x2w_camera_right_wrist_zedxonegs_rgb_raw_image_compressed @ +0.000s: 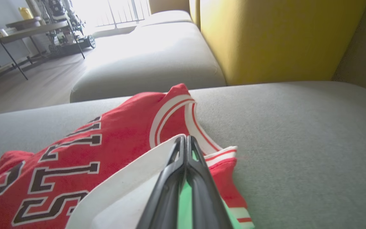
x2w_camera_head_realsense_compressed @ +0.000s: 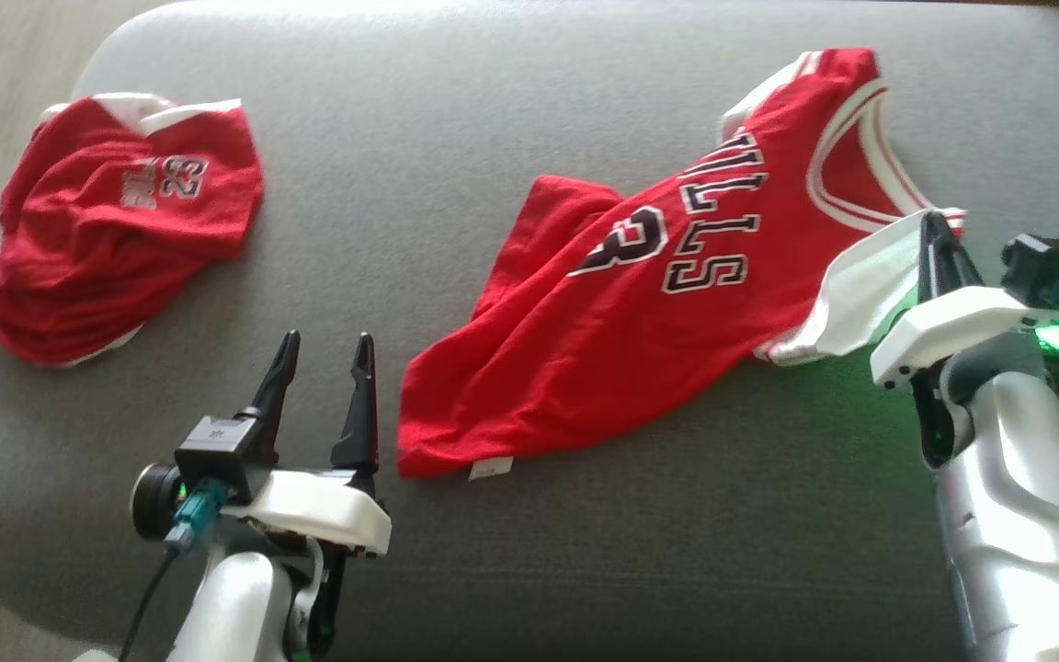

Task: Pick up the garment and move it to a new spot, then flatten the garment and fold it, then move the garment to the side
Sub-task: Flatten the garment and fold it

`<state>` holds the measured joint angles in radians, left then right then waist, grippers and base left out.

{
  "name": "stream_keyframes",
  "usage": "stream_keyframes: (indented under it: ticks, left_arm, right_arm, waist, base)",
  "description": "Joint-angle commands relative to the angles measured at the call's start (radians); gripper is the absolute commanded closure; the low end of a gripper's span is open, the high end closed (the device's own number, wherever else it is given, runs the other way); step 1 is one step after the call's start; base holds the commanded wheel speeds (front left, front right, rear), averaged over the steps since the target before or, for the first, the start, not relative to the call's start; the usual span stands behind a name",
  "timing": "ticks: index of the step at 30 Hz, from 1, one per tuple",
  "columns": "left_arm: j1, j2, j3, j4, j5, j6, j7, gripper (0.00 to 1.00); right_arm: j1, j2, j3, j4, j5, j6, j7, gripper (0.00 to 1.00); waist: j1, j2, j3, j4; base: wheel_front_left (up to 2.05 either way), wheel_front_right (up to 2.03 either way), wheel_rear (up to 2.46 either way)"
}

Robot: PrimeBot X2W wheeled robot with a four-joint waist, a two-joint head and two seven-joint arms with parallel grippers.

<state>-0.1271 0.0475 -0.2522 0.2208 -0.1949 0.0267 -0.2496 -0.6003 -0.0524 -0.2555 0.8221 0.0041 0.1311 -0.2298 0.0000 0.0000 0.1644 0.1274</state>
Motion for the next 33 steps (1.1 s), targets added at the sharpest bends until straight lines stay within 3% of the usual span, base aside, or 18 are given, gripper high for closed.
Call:
stream_keyframes:
  ticks: [1,11,16,23,24,25,33]
  left_arm:
    - [-0.018,0.003,0.036,-0.038,-0.004,0.005,-0.012,0.00]
    - [0.032,0.003,0.075,-0.046,-0.009,0.005,-0.012,0.00]
    - [0.042,0.003,0.085,-0.047,-0.011,0.005,-0.012,0.00]
    - [0.047,0.003,0.080,-0.047,-0.016,0.006,-0.012,0.00]
    - [0.046,0.003,0.079,-0.046,-0.017,0.006,-0.012,0.00]
    - [0.046,0.003,0.078,-0.045,-0.017,0.005,-0.012,0.00]
    - [0.053,0.003,0.074,-0.031,-0.013,-0.003,-0.012,0.00]
  right_arm:
    - [0.011,0.002,0.028,-0.063,0.023,0.000,-0.008,1.00]
    - [0.349,0.002,0.069,-0.453,0.141,0.000,0.209,1.00]
    - [0.511,0.002,0.040,-0.648,0.181,0.000,0.326,1.00]
    - [0.651,0.002,-0.038,-0.747,0.181,0.000,0.457,1.00]
    - [0.657,0.002,-0.052,-0.751,0.170,0.000,0.458,0.56]
    - [0.658,0.002,-0.062,-0.757,0.160,0.000,0.455,0.00]
    - [0.600,0.002,-0.031,-0.812,0.164,0.000,0.394,0.00]
  waist:
    - [0.0000,0.0000,-0.019,-0.026]
    - [0.0000,0.0000,-0.072,-0.142]
    - [0.0000,0.0000,-0.090,-0.194]
    - [0.0000,0.0000,-0.101,-0.230]
    - [0.0000,0.0000,-0.102,-0.232]
    - [0.0000,0.0000,-0.102,-0.233]
    - [0.0000,0.0000,-0.116,-0.221]
  base:
    - [0.00,0.00,0.00]
    - [0.00,0.00,0.00]
    - [0.00,0.00,0.00]
    - [0.00,0.00,0.00]
    - [0.00,0.00,0.00]
    - [0.00,0.00,0.00]
    - [0.00,0.00,0.00]
